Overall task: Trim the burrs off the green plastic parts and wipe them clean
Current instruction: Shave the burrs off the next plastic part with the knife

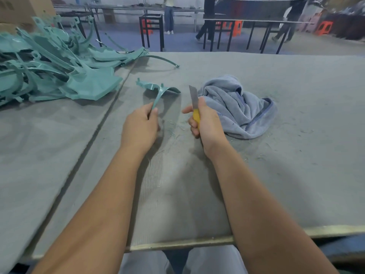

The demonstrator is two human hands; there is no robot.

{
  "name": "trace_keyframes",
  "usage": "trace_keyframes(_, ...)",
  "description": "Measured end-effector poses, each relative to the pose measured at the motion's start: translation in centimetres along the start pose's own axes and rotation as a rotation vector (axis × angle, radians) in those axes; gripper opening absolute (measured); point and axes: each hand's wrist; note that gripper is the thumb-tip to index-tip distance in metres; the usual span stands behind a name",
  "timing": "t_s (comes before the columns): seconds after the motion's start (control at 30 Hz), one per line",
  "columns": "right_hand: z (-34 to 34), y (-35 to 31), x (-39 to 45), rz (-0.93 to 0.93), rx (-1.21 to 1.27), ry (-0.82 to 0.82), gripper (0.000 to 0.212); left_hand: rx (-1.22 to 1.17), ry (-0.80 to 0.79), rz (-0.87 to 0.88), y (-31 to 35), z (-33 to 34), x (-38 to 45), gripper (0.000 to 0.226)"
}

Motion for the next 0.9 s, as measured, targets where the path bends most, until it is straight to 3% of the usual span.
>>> trace_keyframes(0.03, 0.1, 0.0, 0.0, 0.000, -0.016, -0.018, 0.052, 0.058, 0.051, 0.027, -0.2, -0.1, 0.1, 0.026)
trace_keyframes(0.1, 0.2, 0.1, 0.0, -0.018, -0.087, -0.039, 0.051, -0.077, 0.062, 0.038, -0.1, -0.2, 0.2, 0.026)
trace_keyframes(0.17, 0.3, 0.3, -0.2, -0.048, -0.129, -0.051, 0.040, -0.314, -0.027, -0.027, 0.3, 0.1, 0.2, 0.025)
trace_keyframes(0.23, 0.3, 0.4, -0.3, -0.079, -0.121, -0.087, 0.031, -0.398, -0.180, -0.099, 0.7, 0.6, 0.0, 0.027)
trace_keyframes(0.47, 0.7, 0.3, -0.4, -0.069, -0.097, -0.210, 0.034, -0.695, -0.449, -0.135, 1.4, 0.7, -0.6, 0.020)
trace_keyframes(0.9, 1.1, 0.2, -0.8, -0.092, -0.205, -0.174, 0.023, -0.572, -0.455, -0.023, 0.5, 1.0, -0.3, 0.032)
Point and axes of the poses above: each hand's wrist, its own x-axis towards the middle knuckle, its own z-axis out of the palm, y = z × x, and after that the axes turned 7 degrees about -y, right-handed
